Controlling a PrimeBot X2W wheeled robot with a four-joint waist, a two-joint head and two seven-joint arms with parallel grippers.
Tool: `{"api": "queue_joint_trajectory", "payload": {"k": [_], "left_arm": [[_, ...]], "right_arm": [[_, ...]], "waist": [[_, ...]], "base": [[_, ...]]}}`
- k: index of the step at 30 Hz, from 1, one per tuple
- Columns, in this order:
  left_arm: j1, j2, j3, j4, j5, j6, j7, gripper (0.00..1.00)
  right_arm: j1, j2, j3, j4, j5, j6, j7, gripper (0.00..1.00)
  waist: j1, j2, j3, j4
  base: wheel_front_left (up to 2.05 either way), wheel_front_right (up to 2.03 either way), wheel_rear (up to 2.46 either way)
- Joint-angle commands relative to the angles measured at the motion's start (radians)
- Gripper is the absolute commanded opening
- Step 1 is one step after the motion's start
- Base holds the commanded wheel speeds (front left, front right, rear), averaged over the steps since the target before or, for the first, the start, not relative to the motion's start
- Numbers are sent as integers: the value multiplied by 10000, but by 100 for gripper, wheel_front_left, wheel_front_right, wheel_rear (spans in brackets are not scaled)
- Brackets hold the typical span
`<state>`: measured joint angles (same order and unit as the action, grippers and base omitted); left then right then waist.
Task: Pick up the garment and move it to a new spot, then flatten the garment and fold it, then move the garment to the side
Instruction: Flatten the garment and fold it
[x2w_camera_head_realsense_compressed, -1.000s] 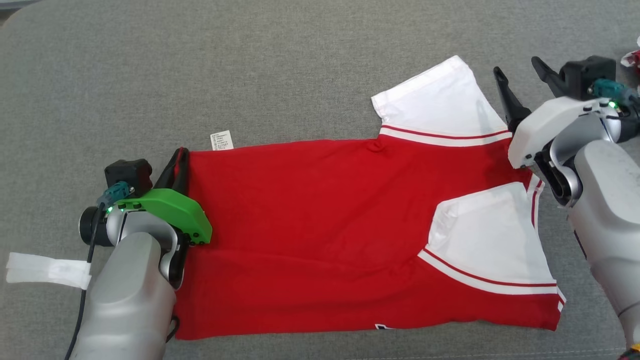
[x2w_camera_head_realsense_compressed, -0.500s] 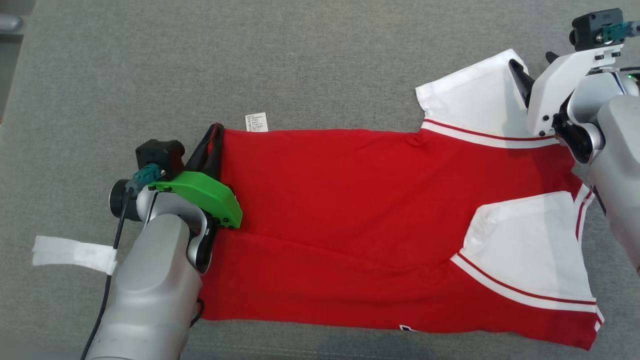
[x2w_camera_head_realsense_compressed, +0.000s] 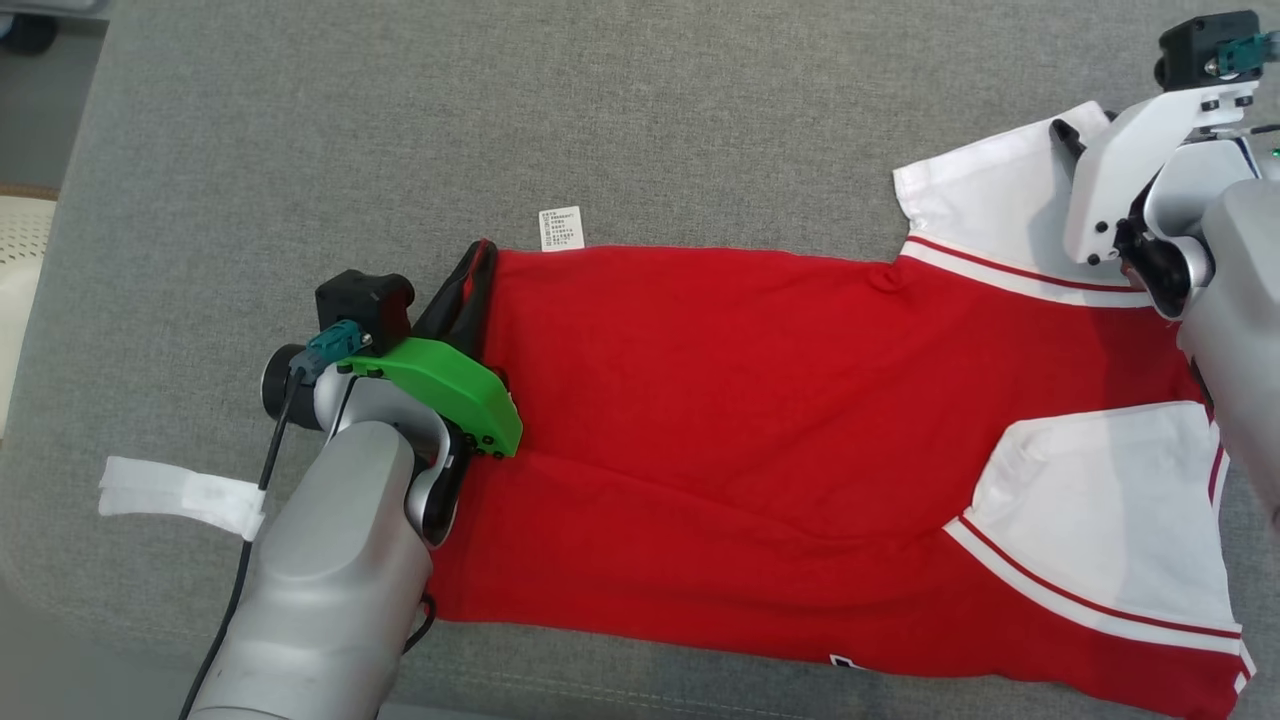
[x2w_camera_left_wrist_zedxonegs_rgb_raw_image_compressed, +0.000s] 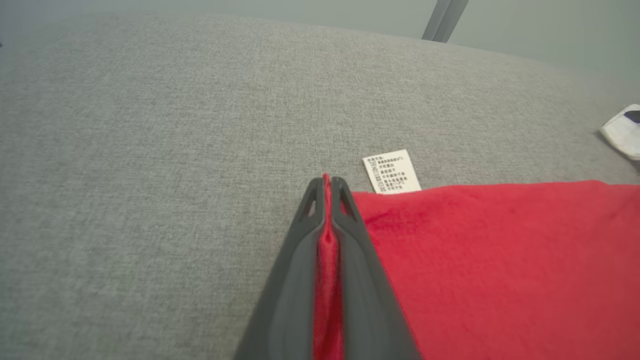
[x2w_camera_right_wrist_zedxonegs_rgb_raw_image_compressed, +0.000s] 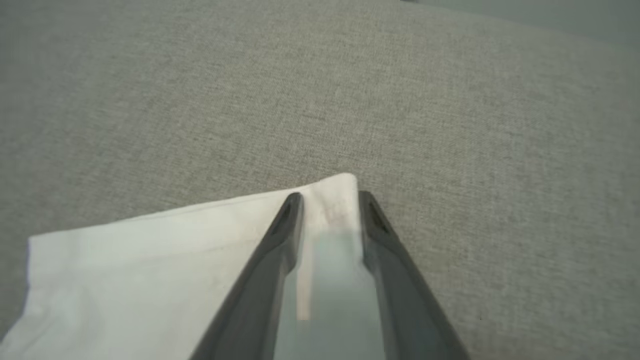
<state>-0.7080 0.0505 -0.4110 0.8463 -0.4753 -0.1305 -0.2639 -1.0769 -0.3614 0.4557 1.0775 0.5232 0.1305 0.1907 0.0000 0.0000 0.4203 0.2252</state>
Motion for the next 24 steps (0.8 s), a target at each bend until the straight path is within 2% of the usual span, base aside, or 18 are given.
{"api": "queue_joint_trajectory", "payload": {"k": [1,6,11,24], "left_arm": [[-182,10,25,25,-44,-2,4,0],[-102,11,185,103,93,37,4,0],[166,48,691,131,308,48,4,0],[833,424,1665,-23,868,4,2,0]], "right_arm": [[95,85,119,136,-1,-2,-126,0],[139,-38,351,-117,141,-7,-750,0],[402,-282,833,-763,405,-7,-1839,0],[2196,-1247,1725,-2906,2134,-7,-3907,0]], "waist": [[0,0,-28,-58],[0,0,-168,-249],[0,0,-428,-590],[0,0,-1243,-1111]], "base": [[0,0,0],[0,0,0],[0,0,0],[0,0,0]]}}
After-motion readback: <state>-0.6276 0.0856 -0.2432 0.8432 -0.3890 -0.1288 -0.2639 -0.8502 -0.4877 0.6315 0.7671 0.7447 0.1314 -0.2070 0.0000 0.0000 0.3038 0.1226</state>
